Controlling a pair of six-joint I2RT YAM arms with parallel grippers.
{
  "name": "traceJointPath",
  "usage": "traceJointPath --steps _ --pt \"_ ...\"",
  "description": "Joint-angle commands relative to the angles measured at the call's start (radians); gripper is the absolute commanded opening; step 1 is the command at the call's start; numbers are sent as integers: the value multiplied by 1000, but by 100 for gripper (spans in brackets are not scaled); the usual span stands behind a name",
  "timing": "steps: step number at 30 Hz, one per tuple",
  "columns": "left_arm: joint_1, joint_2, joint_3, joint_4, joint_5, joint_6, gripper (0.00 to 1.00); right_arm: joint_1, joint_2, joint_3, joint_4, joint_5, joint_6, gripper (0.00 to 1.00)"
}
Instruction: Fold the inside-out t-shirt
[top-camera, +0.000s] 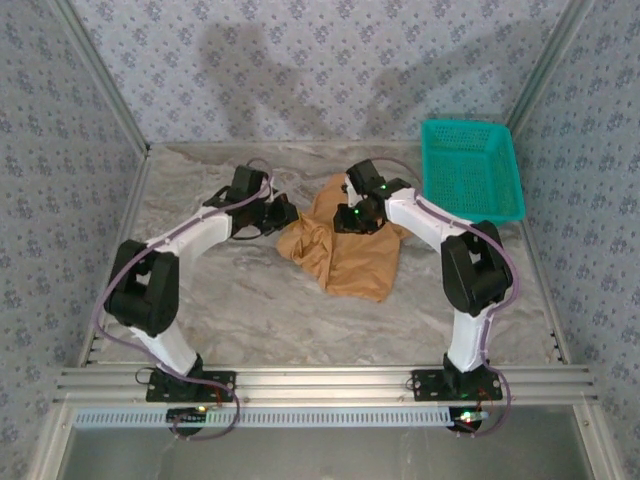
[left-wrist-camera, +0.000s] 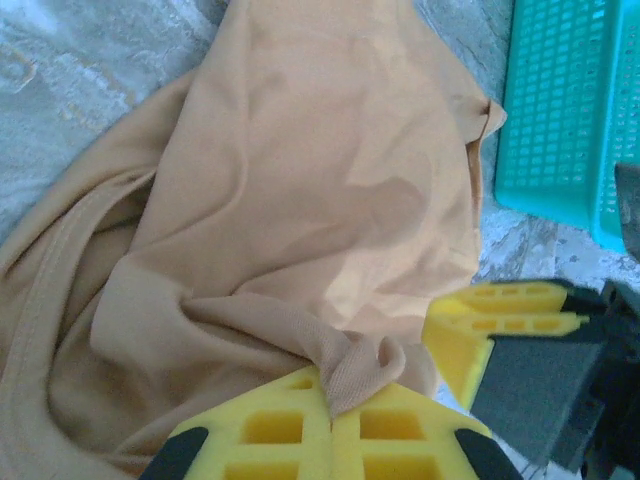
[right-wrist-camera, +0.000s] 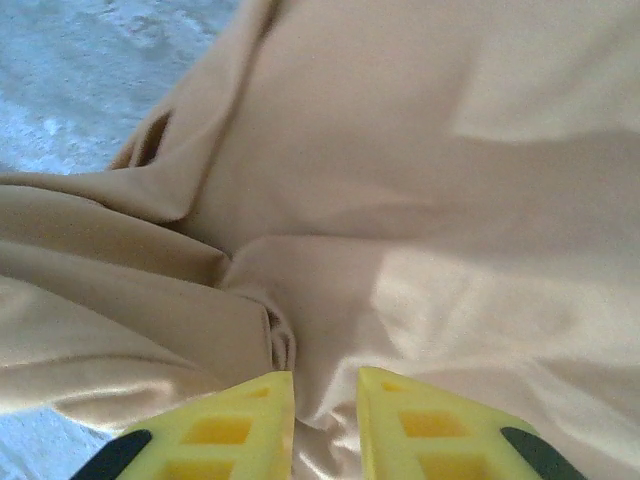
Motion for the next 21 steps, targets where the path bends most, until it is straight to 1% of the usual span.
traceJointPath --steps 1,3,4,8,11,16,18,21 --pt "-3 9 38 39 64 -34 0 33 -66 -31 -26 63 108 28" --pt "0 5 32 44 62 -37 0 57 -105 -69 1 65 132 27" --pt "3 3 29 44 62 -35 0 76 -125 -86 23 61 145 25" --pt "15 -9 25 40 61 -36 0 150 -164 -140 157 17 217 22" --pt "19 -18 26 38 62 -38 0 183 -134 -143 244 3 268 23" --pt "20 -32 14 37 62 -42 0 187 -62 -146 384 21 346 26" --pt "22 -38 4 39 61 -43 0 185 -35 -137 424 23 371 27" --pt "28 -53 -10 43 59 -48 0 190 4 -115 442 36 402 31"
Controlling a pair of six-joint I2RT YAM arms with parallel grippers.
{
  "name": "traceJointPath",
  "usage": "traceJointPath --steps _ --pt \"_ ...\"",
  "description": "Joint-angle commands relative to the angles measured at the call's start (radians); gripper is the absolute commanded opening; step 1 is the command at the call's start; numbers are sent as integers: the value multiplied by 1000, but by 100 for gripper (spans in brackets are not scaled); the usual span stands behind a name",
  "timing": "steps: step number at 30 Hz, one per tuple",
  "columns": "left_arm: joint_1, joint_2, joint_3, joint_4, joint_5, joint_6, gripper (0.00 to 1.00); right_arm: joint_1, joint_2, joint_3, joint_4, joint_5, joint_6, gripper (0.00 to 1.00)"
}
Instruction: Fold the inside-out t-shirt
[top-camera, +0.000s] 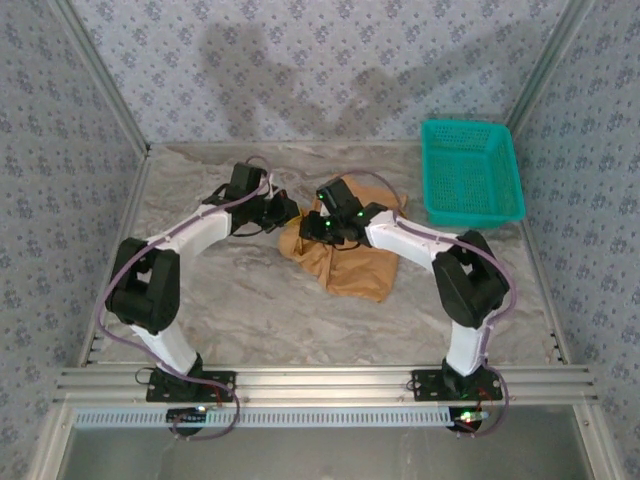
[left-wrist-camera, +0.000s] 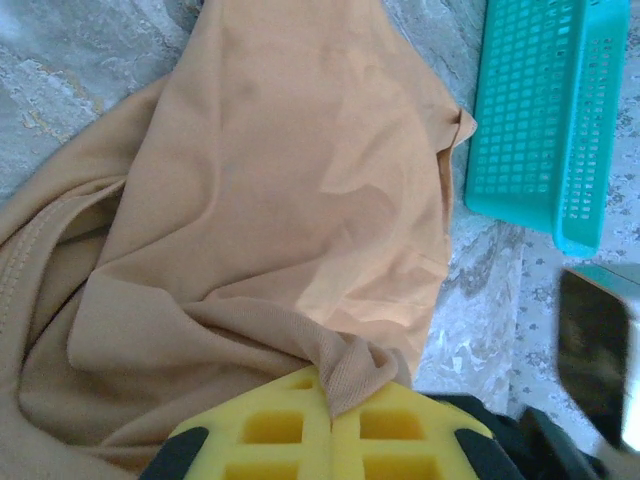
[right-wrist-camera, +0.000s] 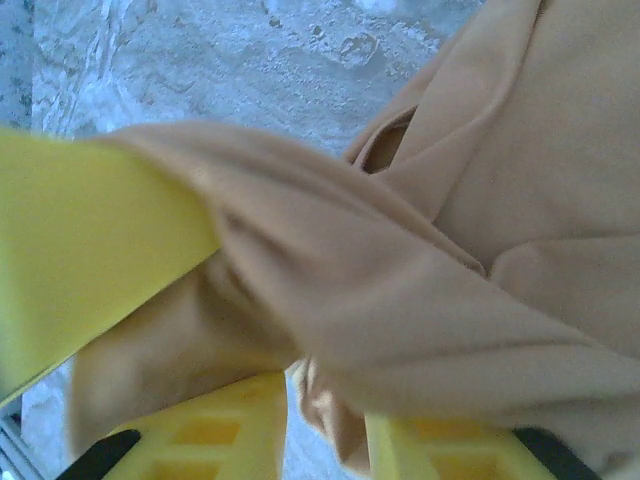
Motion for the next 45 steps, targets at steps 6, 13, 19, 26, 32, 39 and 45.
traceJointPath --steps 6,13,19,26,32,39,45 --pt "33 -75 -27 10 21 -8 0 18 38 -7 59 85 79 41" --pt "41 -81 -34 18 28 -14 0 11 75 -19 110 98 100 46" --pt "41 -92 -52 27 28 -20 0 14 137 0 215 116 148 40" --pt "54 -101 -69 48 44 -37 0 21 124 11 255 156 172 0" --pt "85 -101 -37 -20 24 11 0 23 -29 -40 101 110 98 0" --pt "90 -48 18 -109 -34 85 0 35 -243 -167 31 -13 28 0" --pt "85 -18 -2 -82 -32 77 0 35 -292 -183 68 -122 9 0"
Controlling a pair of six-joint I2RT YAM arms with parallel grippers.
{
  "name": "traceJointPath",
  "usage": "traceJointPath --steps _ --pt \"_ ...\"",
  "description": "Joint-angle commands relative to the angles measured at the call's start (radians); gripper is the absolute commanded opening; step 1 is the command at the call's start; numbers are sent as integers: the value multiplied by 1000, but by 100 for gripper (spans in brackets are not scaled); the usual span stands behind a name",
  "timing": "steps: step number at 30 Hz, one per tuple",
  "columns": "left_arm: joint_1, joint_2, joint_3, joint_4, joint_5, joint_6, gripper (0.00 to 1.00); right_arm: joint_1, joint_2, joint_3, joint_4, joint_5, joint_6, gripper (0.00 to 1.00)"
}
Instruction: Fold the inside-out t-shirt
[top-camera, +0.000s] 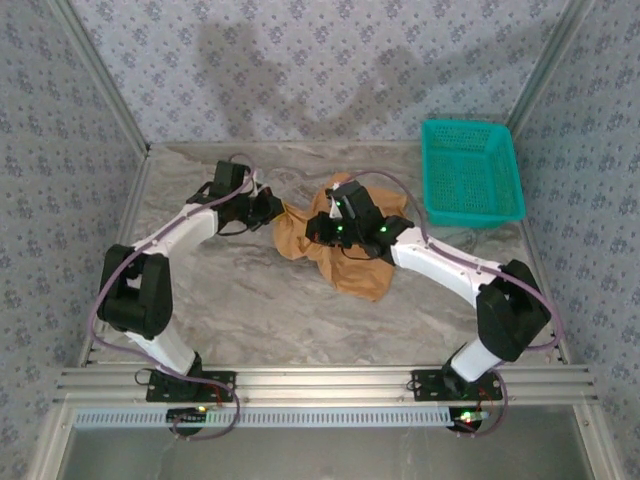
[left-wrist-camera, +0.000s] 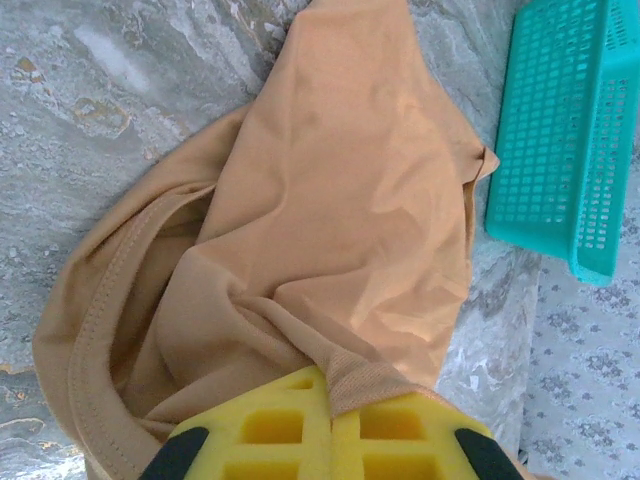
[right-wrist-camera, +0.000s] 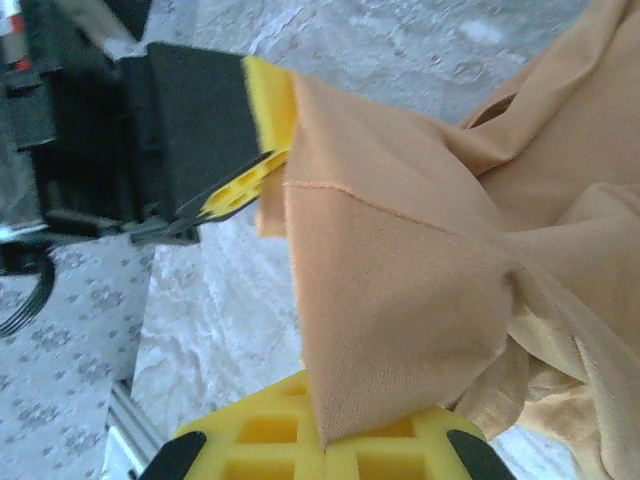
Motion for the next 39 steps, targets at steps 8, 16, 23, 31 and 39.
traceJointPath --steps 8,16,23,31,39 --pt "12 -42 -5 -194 -245 184 0 -45 -9 25 -86 -138 -42 0" --pt "30 -33 -32 -173 -242 173 0 -80 -16 70 -187 -163 -73 0" --pt "-25 -126 -41 -147 -200 178 5 -70 132 143 -185 -179 -38 0" --pt "28 -188 -58 -258 -296 201 13 -49 229 156 -208 -89 -53 24" --pt "45 -187 -60 -341 -375 239 44 38 408 260 -143 -77 42 51"
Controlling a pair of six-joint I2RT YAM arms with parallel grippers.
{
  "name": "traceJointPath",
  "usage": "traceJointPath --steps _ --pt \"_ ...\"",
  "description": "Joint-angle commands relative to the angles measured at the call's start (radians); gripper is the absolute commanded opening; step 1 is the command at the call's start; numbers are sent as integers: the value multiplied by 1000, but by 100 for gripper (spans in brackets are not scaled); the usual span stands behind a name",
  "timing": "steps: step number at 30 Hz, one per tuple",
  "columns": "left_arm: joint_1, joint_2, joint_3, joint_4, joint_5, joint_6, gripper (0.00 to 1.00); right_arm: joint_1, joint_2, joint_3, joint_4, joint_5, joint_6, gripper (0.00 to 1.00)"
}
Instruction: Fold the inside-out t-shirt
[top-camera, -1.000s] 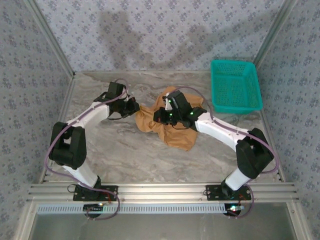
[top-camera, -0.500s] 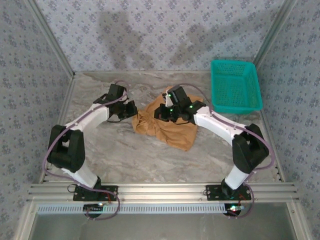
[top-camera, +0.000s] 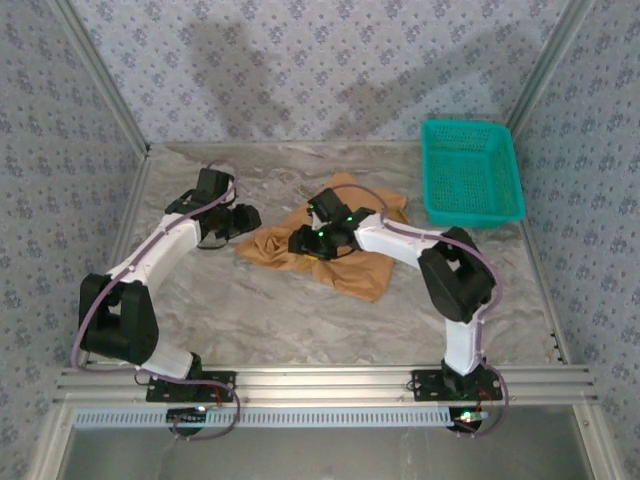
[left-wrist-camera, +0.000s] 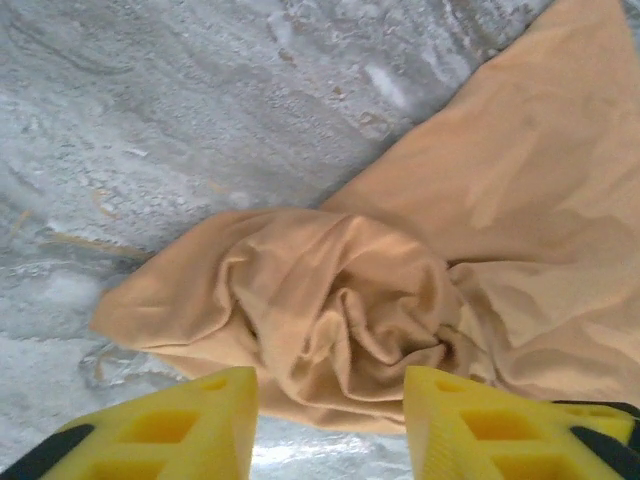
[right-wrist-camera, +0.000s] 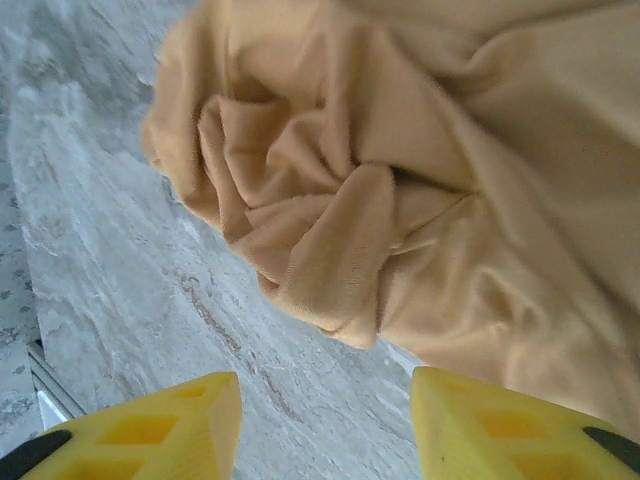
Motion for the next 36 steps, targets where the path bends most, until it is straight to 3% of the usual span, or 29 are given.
traceJointPath --steps 1,4,8,9,16,20,25,28,32,36 --pt "5 -12 -4 -64 -33 26 42 27 64 75 24 32 66 51" --pt "5 -44 -30 -56 0 12 34 24 113 101 27 70 101 48" --pt "-1 -81 -132 62 115 -48 39 5 119 93 28 73 96 6" --pt "-3 -76 -149 84 130 -59 41 5 109 84 29 68 87 0" --pt "-41 45 -154 214 211 -109 50 61 -27 -96 111 56 -14 0" --pt "-72 137 -114 246 226 -123 50 86 -52 -220 199 52 -2 0" --pt "-99 239 -68 238 204 -112 48 98 -44 -244 230 55 15 0" --pt "-109 268 -55 233 189 -108 35 103 -47 -228 209 61 1 0" --pt "-113 265 -21 171 160 -92 0 97 -53 -219 182 74 -13 0" --pt "-111 194 84 50 141 -65 0 79 -62 -201 70 166 -53 0"
